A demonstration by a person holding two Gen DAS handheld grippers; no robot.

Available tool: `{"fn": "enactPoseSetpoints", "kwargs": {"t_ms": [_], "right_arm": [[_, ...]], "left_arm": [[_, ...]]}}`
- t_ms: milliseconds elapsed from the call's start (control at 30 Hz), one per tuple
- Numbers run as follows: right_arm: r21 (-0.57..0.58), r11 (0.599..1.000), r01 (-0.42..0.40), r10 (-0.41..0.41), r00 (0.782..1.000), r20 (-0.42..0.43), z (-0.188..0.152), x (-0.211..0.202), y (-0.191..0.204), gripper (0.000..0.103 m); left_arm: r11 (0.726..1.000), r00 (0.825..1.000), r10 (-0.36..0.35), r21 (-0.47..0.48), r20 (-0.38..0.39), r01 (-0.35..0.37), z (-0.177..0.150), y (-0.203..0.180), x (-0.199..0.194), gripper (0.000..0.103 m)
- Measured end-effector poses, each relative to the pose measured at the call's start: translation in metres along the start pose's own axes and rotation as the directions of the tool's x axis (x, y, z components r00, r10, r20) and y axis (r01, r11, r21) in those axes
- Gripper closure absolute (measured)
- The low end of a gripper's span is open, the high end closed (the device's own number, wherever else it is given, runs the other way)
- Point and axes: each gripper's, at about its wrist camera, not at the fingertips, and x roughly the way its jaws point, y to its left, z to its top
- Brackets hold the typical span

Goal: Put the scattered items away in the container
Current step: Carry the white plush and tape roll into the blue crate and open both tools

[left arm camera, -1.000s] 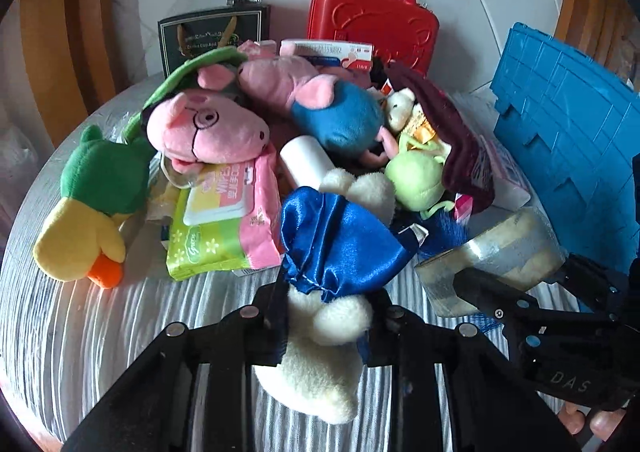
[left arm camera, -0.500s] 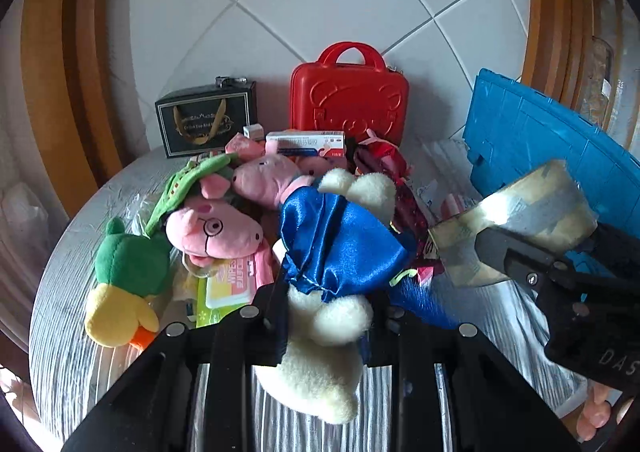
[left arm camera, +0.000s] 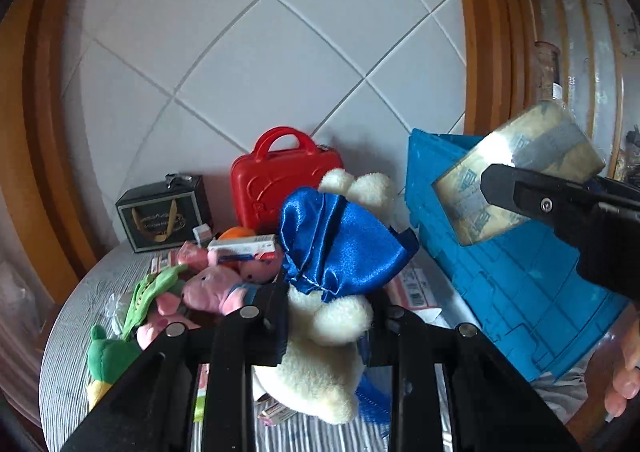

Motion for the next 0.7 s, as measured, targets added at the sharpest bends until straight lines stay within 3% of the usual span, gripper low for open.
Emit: {"fn": "enactPoseSetpoints", "kwargs": {"t_ms": [200, 367, 500, 600, 667, 700], "right_arm": [[0.037, 0.996, 0.085, -0.087, 0.994, 0.063, 0.038, -0.037, -0.076, 0.038], [0.036, 0.987, 0.155, -0.157, 0.985, 0.066, 0.075, -0.06, -0.17, 0.038], [0.003, 0.974, 0.226, -0.226, 0.974, 0.01, 0.103, -0.056, -0.257, 0.038], [-0.008, 0.97, 0.245, -0.245, 0.966, -0.084, 0.113, -0.03, -0.325, 0.038], [-0.024, 0.968, 0.251, -0.251, 0.95, -0.184, 0.11, 0.001, -0.366, 0.038], [-0.041, 0.963, 0.267, -0.269, 0.932, -0.244, 0.107, 0.02, -0.382, 0.038]], "left_arm": [[0.994, 0.995, -0.097, 0.05, 0.018, 0.096, 0.056, -0.076, 0.01, 0.078], [0.974, 0.975, -0.221, 0.044, -0.013, 0.222, 0.123, -0.162, 0.032, 0.078], [0.943, 0.932, -0.331, -0.008, -0.147, 0.334, 0.168, -0.235, 0.079, 0.078], [0.95, 0.909, -0.305, -0.031, -0.286, 0.309, 0.182, -0.295, 0.138, 0.078], [0.961, 0.874, -0.264, -0.035, -0.407, 0.274, 0.174, -0.329, 0.181, 0.078], [0.967, 0.84, -0.238, -0.039, -0.487, 0.251, 0.164, -0.344, 0.207, 0.078]]}}
